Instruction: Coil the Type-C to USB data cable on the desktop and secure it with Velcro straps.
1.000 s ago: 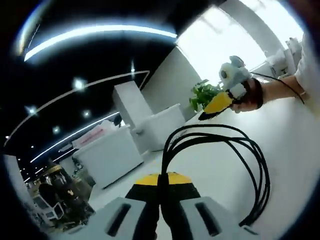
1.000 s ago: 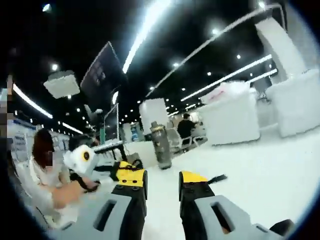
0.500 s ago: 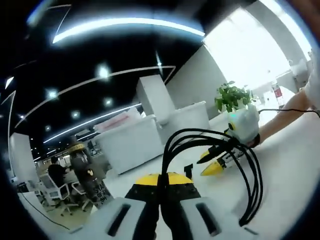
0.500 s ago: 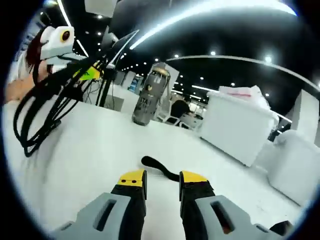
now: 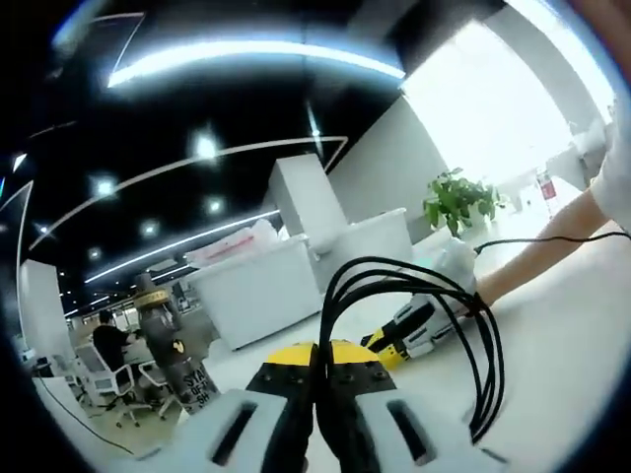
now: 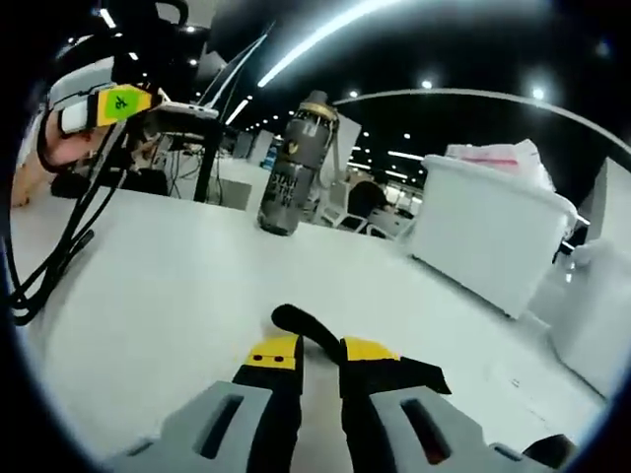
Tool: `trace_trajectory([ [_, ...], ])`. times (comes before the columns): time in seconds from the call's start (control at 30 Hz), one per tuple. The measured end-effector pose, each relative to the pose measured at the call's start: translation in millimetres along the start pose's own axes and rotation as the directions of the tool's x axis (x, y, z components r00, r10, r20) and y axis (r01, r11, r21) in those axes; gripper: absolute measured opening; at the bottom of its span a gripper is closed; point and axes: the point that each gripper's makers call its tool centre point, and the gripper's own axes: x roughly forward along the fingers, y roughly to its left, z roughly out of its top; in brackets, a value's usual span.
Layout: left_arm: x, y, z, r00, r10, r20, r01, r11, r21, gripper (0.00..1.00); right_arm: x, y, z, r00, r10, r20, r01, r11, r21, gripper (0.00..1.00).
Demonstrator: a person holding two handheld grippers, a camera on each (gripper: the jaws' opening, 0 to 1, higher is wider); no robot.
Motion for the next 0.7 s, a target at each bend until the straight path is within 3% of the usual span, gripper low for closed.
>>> trace_trajectory([
  [0.17, -0.1, 1.8, 0.3, 1.000, 0.004, 0.000, -0.004, 1.000, -0.015, 0.05, 1.7, -1.3, 0.0, 1.000, -0.013, -0.012, 0.013, 0.999, -0.032, 0.03],
  [0.33, 0.3, 3.4, -0.3, 1.000, 0.007, -0.004, -0.007, 1.000, -0.020, 0.05, -3.8, -0.8, 7.4, 1.000, 0.010, 0.009, -0.010, 0.999, -0.051, 0.02],
  [0.43, -0.3, 2.3, 0.2, 1.000, -0.001, -0.002, 0.001, 0.999, -0.035, 0.05, -15.4, 1.5, 13.3, 0.999, 0.044, 0.029, -0.043, 0.999, -0.022, 0.01],
  [0.7, 0.8, -10.0, 10.2, 0.997, -0.063, 0.041, 0.067, 0.992, -0.107, 0.05, -99.3, -1.0, 39.7, 0.983, 0.056, 0.176, -0.085, 0.984, 0.158, 0.00],
])
